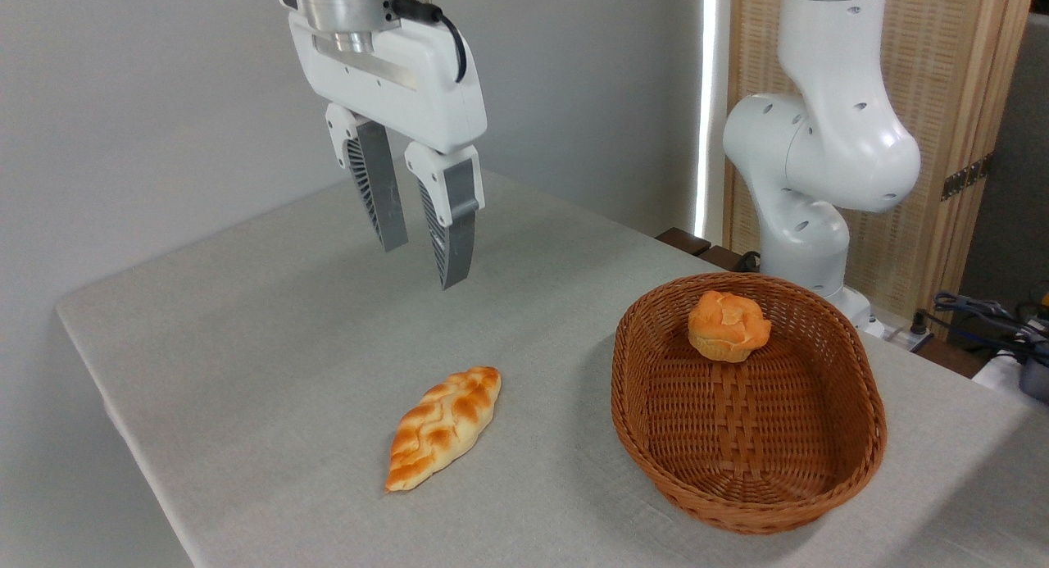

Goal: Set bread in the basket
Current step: 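Move the open gripper toward the braided bread loaf, then lower the open gripper over the braided bread loaf, then close the gripper on the end of the braided loaf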

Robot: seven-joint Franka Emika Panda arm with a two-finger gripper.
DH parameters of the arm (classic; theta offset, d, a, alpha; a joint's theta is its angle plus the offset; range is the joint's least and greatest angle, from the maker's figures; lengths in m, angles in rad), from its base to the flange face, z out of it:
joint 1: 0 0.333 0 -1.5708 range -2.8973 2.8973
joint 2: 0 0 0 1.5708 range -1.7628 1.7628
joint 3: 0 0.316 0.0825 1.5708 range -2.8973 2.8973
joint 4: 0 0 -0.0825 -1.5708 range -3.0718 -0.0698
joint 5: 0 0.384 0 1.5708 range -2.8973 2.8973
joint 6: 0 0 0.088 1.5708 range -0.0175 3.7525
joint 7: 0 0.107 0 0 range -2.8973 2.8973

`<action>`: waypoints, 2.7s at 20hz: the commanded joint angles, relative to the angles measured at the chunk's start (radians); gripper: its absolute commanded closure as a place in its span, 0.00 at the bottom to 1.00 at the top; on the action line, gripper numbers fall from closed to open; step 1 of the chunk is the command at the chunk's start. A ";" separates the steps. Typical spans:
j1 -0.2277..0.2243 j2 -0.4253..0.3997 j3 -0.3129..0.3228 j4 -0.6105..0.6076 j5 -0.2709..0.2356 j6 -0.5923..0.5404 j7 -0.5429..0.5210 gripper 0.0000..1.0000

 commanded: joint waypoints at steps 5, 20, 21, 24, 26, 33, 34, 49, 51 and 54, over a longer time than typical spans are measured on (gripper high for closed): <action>0.000 -0.003 0.008 -0.137 -0.045 0.100 -0.021 0.00; -0.012 0.015 -0.004 -0.366 -0.137 0.349 -0.019 0.00; -0.012 0.018 -0.004 -0.366 -0.137 0.350 -0.018 0.00; -0.014 0.029 -0.007 -0.375 -0.128 0.370 -0.018 0.00; -0.020 0.031 -0.018 -0.395 -0.127 0.386 -0.018 0.00; -0.021 0.035 -0.027 -0.449 -0.124 0.452 -0.015 0.00; -0.021 0.035 -0.027 -0.449 -0.107 0.452 -0.016 0.00; -0.021 0.035 -0.041 -0.463 -0.012 0.432 -0.013 0.00; -0.021 0.035 -0.041 -0.463 -0.010 0.432 -0.015 0.00; -0.021 0.035 -0.041 -0.464 -0.010 0.432 -0.018 0.00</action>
